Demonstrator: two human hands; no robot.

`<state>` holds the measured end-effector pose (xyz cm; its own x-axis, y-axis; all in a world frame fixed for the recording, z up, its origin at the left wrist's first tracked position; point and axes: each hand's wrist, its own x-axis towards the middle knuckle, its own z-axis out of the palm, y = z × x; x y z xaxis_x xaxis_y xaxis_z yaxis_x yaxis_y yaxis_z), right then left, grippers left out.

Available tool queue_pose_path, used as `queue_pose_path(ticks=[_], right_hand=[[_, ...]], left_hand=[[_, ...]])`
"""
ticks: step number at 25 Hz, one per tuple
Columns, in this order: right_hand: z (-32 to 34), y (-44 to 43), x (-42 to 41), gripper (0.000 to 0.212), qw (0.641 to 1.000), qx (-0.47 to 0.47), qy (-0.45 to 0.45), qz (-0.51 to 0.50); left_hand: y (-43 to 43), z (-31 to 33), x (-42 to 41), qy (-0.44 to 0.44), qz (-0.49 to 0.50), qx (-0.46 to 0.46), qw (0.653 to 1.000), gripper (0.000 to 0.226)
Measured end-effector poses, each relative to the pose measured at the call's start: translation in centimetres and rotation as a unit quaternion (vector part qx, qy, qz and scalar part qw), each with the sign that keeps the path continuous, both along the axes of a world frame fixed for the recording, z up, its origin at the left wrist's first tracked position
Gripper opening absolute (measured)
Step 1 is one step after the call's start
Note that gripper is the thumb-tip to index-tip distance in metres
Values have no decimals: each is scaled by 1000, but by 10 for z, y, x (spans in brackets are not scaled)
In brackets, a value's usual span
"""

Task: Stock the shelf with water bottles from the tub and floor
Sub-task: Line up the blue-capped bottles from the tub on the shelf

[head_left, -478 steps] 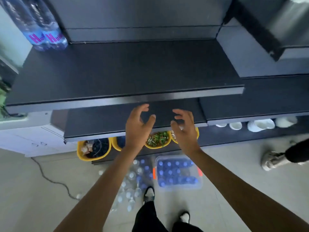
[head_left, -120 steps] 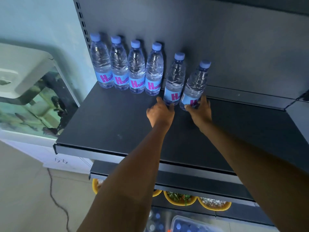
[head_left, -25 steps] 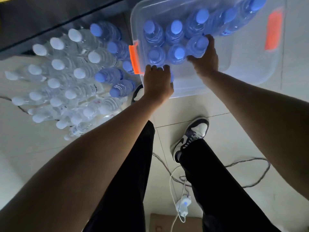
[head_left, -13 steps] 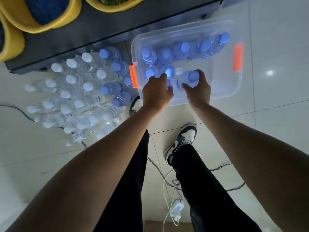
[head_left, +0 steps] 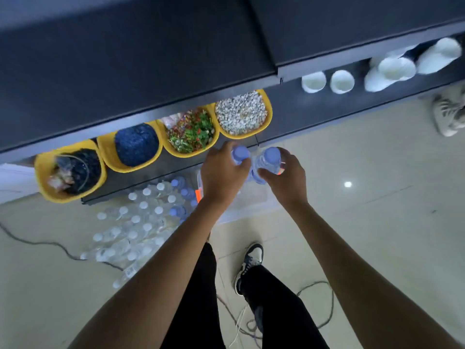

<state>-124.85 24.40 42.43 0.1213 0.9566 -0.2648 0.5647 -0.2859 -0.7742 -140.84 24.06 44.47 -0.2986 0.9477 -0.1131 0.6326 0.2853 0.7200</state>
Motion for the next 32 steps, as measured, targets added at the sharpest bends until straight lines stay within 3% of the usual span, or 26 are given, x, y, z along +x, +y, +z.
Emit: queue_pose_path(ticks=[8, 12, 15, 20, 27, 32], right_hand=[[291, 35, -26, 43, 981, 179, 13, 69], [408, 52, -68, 53, 957, 248, 5, 149], [464, 80, -102, 42, 946, 270, 60, 167], [477, 146, -162, 38, 937, 268, 99, 200], [422, 211, -217, 41, 947, 211, 48, 238], [395, 232, -239, 31, 938, 214, 96, 254]], left_hand=[[19, 292, -59, 6, -41, 204, 978, 31], [30, 400, -108, 34, -53, 267, 962, 37], [51, 455, -147, 8, -26, 309, 951, 35], [96, 476, -202, -18, 20, 334, 942, 31], [149, 424, -266, 11, 66, 325, 943, 20], [174, 394, -292, -7, 51, 324, 945, 21]])
